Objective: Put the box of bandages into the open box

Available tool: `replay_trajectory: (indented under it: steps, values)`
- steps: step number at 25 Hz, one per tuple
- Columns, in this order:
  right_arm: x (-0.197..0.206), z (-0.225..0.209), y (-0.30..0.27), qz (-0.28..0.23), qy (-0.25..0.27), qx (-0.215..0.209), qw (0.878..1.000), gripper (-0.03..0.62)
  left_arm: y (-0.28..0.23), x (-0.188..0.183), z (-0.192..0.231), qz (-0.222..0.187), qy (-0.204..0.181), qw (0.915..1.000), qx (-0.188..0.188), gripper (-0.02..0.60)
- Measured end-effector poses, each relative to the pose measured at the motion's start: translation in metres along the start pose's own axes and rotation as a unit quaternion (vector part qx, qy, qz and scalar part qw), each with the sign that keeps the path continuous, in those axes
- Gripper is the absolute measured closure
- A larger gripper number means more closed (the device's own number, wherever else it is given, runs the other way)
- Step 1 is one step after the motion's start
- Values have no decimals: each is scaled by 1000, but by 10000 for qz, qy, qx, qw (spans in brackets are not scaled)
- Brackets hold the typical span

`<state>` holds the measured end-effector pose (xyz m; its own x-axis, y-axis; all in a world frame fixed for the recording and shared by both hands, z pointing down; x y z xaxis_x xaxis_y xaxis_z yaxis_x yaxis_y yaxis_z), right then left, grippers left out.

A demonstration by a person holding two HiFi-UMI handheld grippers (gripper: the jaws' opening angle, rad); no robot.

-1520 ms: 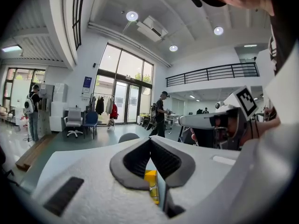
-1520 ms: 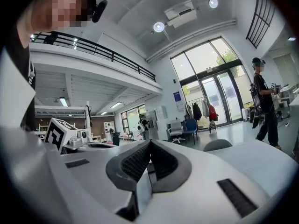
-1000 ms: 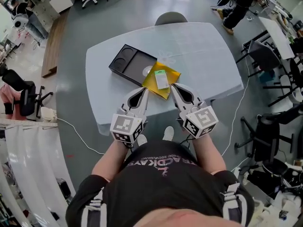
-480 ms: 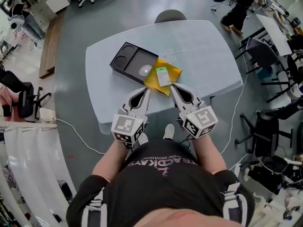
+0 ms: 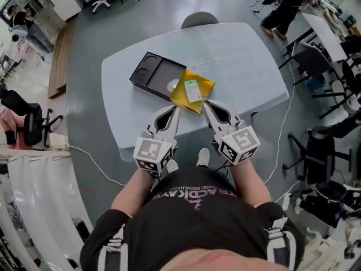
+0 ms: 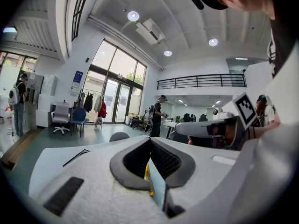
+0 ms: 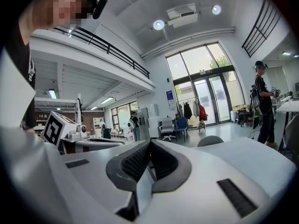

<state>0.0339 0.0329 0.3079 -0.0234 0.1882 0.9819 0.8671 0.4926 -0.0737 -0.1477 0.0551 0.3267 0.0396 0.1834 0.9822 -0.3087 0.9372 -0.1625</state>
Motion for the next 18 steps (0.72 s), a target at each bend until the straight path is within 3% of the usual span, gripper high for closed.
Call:
replay_trajectory:
  steps: [18]
  values:
    - [3, -2, 14, 20, 12, 140, 9999, 583, -7, 4, -10, 3, 47, 9999, 163, 566]
Point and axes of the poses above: the fingertips, and each gripper's own axes: y backward along the fingers, z to its left, x out of its underside, the point moved 8 cm from there along y, backward along the fingers, and after that the axes turned 15 degrees about -x, right-handed, at the moved point
